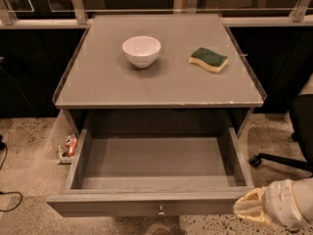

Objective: Close top drawer

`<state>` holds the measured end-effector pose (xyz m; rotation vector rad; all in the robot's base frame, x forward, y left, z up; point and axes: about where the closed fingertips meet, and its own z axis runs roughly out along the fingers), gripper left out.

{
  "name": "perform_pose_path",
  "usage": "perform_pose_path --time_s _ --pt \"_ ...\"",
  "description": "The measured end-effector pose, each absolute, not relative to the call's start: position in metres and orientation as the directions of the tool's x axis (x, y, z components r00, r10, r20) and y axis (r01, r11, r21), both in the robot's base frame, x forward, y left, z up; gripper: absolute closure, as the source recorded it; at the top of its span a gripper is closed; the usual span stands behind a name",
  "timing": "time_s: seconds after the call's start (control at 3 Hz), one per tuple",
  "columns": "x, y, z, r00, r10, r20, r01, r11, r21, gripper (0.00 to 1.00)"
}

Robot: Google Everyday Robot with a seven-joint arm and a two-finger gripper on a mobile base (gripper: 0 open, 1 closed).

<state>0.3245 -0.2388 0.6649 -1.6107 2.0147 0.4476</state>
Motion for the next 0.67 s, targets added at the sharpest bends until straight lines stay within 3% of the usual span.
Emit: perform_pose_path --time_s 0.33,0.67 --pt "0.3272 -0.2227 0.6539 -0.127 -0.785 -0.607 -0.969 0.229 -0.095 1.00" --pt "0.3281 -0.2217 0.6540 -0.122 -0.785 -0.607 -0.969 0.228 -0.099 0.82"
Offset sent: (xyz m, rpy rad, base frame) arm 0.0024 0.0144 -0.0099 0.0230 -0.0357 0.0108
